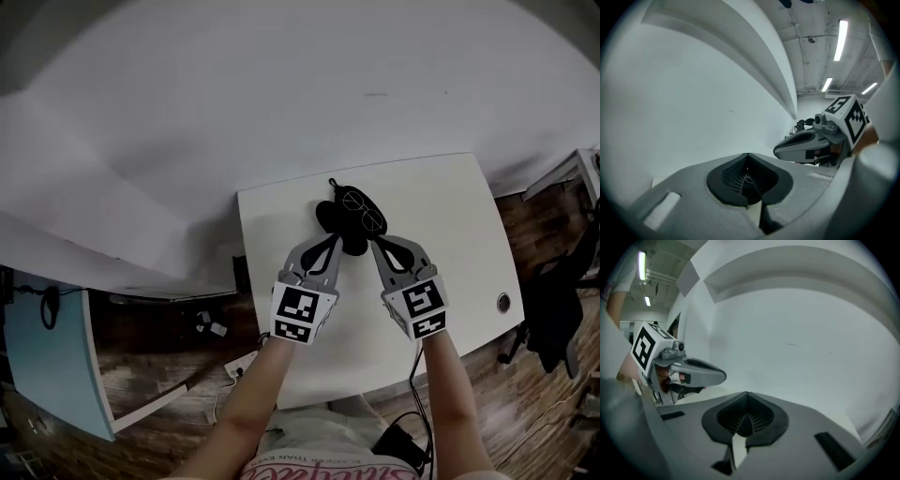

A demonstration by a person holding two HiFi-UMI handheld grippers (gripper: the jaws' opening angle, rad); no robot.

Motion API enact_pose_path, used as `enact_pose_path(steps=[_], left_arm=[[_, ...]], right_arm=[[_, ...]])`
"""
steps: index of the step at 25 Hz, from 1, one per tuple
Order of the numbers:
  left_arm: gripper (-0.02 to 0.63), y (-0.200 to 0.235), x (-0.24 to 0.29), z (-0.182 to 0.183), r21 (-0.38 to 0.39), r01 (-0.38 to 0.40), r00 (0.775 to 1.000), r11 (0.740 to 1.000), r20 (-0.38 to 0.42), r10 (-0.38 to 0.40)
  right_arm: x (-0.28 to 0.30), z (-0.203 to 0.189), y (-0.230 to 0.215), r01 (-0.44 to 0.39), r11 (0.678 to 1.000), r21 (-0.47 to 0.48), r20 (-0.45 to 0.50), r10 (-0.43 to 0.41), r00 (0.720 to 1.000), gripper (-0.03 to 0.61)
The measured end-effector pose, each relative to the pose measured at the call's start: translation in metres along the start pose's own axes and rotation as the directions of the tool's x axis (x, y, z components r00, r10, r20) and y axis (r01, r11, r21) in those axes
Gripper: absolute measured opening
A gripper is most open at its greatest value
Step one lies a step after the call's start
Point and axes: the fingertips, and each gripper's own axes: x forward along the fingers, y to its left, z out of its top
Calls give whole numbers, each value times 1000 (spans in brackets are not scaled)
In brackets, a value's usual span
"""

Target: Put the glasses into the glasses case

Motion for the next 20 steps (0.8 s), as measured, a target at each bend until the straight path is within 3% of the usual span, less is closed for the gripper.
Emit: enact_pose_path(steps=[12, 20], left_arm=[[2, -59, -56, 53, 104, -18, 997, 994, 76, 10], [2, -82, -85, 78, 155, -22, 992, 988, 130, 2]], right_arm=[[-78, 55, 50, -51, 995, 80, 114, 42, 993, 9], [-117, 79, 57, -1, 998, 57, 189, -10, 982, 9]])
